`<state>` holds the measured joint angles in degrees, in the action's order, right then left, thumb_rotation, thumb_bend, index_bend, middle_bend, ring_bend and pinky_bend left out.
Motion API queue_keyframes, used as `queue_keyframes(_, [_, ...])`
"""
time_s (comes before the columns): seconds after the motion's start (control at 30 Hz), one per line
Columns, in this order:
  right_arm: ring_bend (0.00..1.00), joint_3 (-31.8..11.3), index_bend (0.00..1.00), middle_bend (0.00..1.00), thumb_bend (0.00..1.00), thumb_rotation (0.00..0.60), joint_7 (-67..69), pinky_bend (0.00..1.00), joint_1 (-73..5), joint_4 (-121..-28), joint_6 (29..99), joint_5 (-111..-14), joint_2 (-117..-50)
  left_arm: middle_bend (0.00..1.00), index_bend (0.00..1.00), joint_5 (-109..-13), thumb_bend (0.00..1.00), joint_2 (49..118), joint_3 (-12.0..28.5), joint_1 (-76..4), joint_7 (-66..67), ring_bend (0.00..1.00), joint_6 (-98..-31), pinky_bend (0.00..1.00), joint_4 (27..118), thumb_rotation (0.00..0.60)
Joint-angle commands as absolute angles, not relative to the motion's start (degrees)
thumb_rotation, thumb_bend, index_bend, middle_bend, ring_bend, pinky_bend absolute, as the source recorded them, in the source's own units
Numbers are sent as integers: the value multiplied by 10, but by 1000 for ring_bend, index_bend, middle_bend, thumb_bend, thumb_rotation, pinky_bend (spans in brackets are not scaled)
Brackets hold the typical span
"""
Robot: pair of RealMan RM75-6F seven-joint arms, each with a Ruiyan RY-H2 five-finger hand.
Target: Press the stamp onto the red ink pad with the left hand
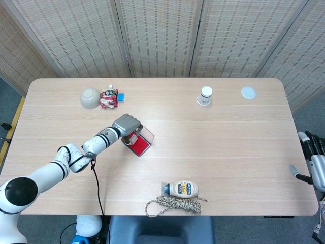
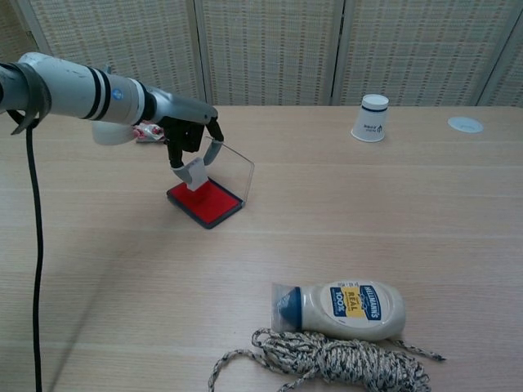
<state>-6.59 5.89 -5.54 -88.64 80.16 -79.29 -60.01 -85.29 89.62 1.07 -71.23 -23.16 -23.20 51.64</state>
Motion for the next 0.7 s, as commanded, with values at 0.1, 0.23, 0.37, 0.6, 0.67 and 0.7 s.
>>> queue_keyframes(0.1, [0,-62,0,0,282,600,55,0,-54,-889,808,-802,-601,1000,794,-819,500,853,22,-693,-181,902,-243,730,577,600])
queue_keyframes(0.23, [0,-58,0,0,282,600,54,0,-54,-890,809,-812,-601,1000,794,-784,500,827,30,-671,-139,902,-263,730,620,600])
queue_keyframes(0.37, [0,-54,0,0,282,600,55,0,-56,-892,803,-815,-601,1000,794,-746,498,811,34,-647,-98,902,-285,730,657,600])
queue_keyframes(0.6, [0,-47,0,0,282,600,51,0,-55,-895,807,-831,-601,1000,791,-688,497,805,29,-614,-20,902,-317,730,699,600])
queue_keyframes(0.67, [0,-45,0,0,282,600,50,0,-55,-895,810,-834,-602,1000,788,-676,494,803,31,-608,-7,902,-326,730,709,600])
queue_keyframes(0.7, [0,-46,0,0,282,600,50,0,-54,-895,812,-834,-602,1000,787,-671,492,802,32,-605,-2,902,-331,730,714,600])
